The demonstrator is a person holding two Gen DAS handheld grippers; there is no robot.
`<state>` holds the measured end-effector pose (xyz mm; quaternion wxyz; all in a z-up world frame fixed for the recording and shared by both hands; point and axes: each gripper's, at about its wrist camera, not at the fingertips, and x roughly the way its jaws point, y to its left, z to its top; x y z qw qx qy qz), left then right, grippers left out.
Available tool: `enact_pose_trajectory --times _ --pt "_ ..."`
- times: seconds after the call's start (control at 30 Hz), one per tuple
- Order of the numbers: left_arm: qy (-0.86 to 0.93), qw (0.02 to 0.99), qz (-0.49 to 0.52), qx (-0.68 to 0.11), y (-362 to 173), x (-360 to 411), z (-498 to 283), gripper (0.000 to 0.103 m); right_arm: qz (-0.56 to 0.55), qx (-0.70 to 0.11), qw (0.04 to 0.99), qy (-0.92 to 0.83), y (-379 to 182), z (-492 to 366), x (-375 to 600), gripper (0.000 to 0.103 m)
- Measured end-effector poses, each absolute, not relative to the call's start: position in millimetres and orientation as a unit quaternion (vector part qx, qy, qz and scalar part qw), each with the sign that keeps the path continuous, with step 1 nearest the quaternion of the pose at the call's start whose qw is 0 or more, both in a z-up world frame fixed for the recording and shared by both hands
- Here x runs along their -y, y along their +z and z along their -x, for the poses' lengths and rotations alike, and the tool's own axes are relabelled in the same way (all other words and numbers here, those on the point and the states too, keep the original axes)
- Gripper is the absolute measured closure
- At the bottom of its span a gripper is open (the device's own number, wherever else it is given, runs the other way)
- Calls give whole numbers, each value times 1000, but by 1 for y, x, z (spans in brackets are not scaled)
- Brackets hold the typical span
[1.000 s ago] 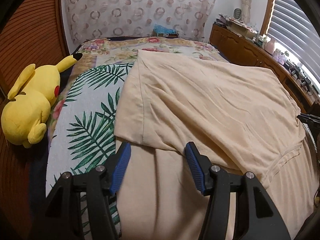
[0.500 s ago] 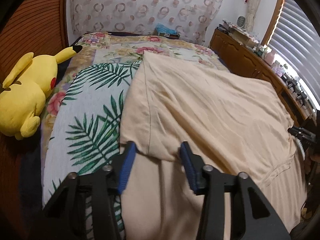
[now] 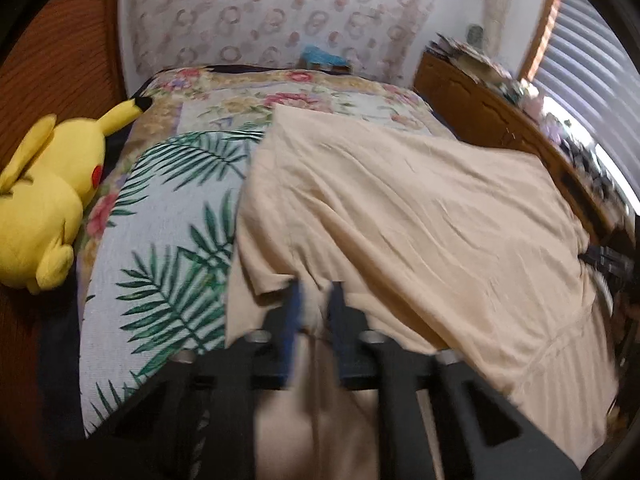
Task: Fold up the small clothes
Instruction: 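Move both tools to the folded shirt edge and grasp it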
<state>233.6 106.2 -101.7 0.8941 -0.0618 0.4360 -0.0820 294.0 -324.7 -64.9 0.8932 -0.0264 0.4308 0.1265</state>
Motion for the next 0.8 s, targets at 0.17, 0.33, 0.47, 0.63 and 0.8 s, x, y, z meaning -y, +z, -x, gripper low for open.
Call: enact_pose_trajectory --times 0.17,0.33,0.47,0.63,0.8 --pt "-84 906 70 -409 -87 -105 -224 100 27 -431 893 127 -65 -294 325 53" --pt "-84 922 83 -369 -60 -114 -211 100 31 -431 893 126 -65 -294 324 52" --pt "-81 924 75 -365 -54 -116 -209 100 30 -431 893 126 -65 -294 323 52" --pt "-81 927 76 -357 -50 -115 -203 100 15 -429 894 128 -64 -293 325 51" --pt "-83 931 68 -348 -41 -112 -204 100 10 -432 892 133 -57 -296 325 61"
